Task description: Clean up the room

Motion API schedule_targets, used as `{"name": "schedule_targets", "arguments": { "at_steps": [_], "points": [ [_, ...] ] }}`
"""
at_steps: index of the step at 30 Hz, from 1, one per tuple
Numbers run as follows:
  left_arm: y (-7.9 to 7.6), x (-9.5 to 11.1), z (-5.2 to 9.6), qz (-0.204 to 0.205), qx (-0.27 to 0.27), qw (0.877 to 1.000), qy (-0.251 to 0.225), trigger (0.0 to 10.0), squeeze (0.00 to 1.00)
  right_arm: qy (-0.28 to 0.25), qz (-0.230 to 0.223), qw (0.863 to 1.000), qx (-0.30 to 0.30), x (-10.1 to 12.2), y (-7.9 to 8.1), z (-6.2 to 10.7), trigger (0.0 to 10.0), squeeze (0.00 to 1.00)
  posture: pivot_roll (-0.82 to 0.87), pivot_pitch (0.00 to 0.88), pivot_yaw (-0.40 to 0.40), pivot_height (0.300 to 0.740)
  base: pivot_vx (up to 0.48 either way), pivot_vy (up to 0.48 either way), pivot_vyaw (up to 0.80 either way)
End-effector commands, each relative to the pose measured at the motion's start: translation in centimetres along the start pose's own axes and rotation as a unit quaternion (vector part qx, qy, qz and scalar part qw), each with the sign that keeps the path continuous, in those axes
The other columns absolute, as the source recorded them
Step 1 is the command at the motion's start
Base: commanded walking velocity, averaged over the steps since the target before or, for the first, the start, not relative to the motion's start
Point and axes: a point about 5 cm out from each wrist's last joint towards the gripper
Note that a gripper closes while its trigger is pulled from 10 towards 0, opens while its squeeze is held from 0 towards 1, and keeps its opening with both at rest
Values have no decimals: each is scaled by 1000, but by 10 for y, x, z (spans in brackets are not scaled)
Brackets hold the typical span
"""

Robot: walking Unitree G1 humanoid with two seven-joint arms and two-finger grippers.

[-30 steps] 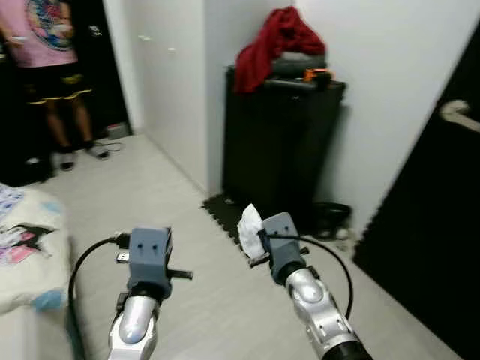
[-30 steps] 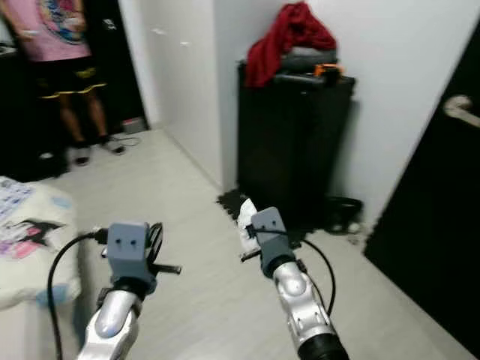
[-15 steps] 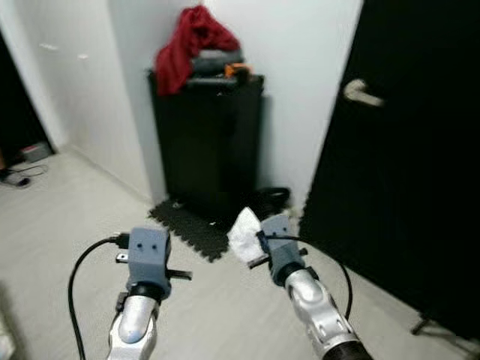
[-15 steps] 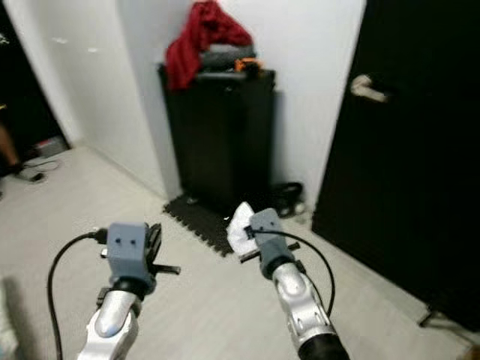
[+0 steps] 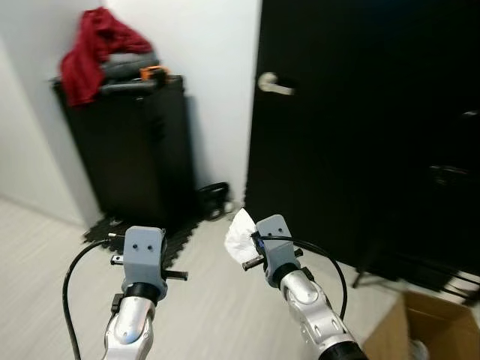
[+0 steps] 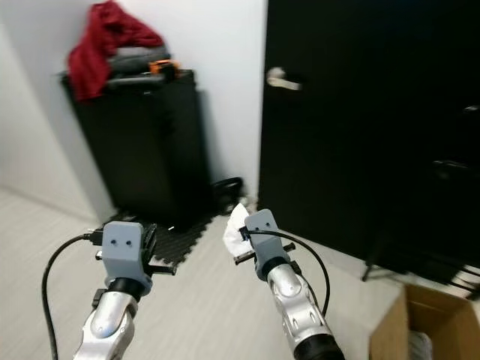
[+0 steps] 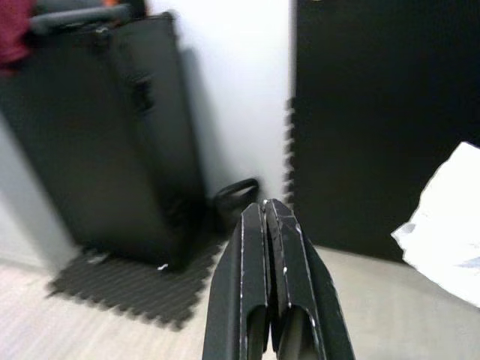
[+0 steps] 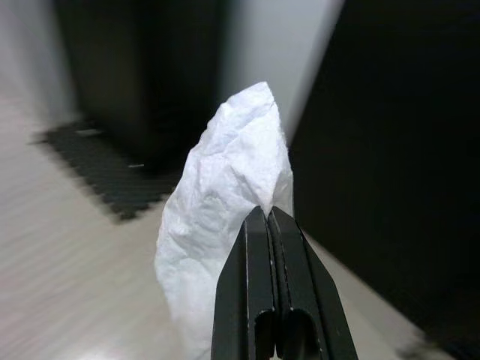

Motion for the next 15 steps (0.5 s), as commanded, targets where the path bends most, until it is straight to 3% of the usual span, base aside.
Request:
{"name": "schedule_targets", "arguments": {
  "at_steps": [1, 15],
  "points": [
    [5, -4, 2, -4, 8, 1000, 12, 10000, 0, 8, -5, 1000, 7, -2, 7, 0, 10000, 0, 5, 0, 0, 740, 0, 0, -800],
    [6, -5, 1, -5, 8, 1000, 16, 10000, 0, 13, 3, 1000, -1, -4, 4, 0, 10000, 0, 3, 0, 1, 740, 0, 0, -800]
  ]
}}
Point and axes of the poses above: a point about 5 cm out from each wrist's last joint towards the gripper, its own z axis pointing back from the gripper into the wrist, its own x axis along the axis of the wrist's last joint, y = z × x, and after that the axes turned 9 degrees about z, right-handed
